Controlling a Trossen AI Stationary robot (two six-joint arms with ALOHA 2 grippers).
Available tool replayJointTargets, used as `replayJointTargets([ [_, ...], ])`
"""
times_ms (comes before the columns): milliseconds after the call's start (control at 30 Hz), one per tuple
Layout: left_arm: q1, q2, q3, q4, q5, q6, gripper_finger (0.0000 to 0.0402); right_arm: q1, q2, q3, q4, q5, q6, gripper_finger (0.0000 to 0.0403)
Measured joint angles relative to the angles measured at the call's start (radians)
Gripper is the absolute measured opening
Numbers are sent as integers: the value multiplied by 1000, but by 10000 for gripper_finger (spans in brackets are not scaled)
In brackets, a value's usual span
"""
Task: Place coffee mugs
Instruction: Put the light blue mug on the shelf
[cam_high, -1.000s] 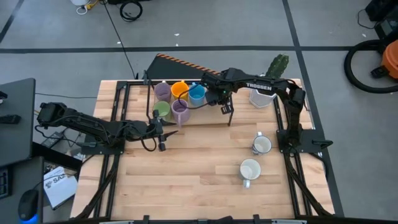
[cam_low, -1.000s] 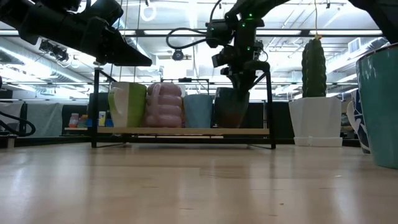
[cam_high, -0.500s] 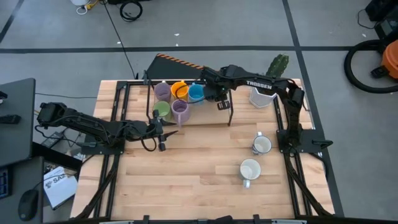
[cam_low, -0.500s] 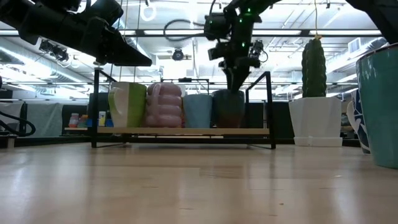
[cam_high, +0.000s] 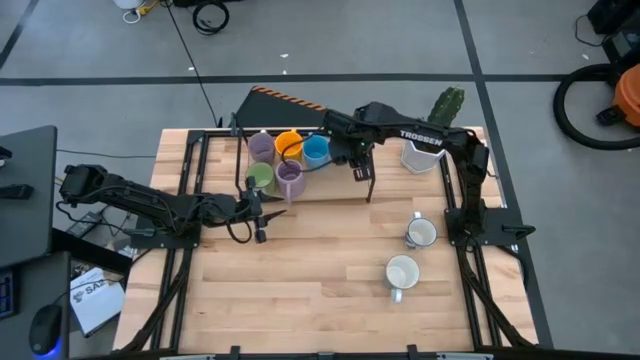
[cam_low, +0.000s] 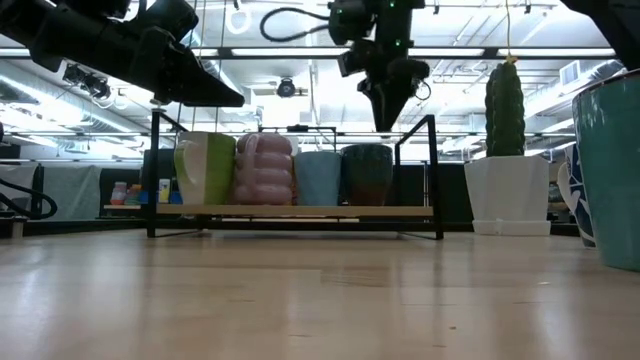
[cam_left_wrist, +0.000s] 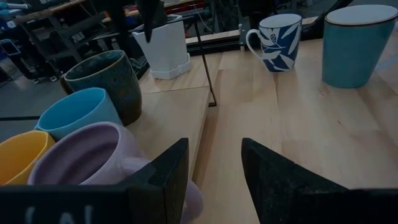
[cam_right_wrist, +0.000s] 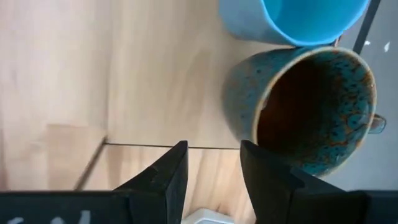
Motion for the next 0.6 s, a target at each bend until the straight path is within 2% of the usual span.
replayJointTargets([
  [200,0,0,0,0,0,0,155,21,-1,56,-50,-14,43,153],
  [433,0,0,0,-1,0,0,155,69,-1,133,-126,-103,139,153],
  [600,0,0,0,-13,0,0,155,152,-11,135,-142,-167,224,153],
])
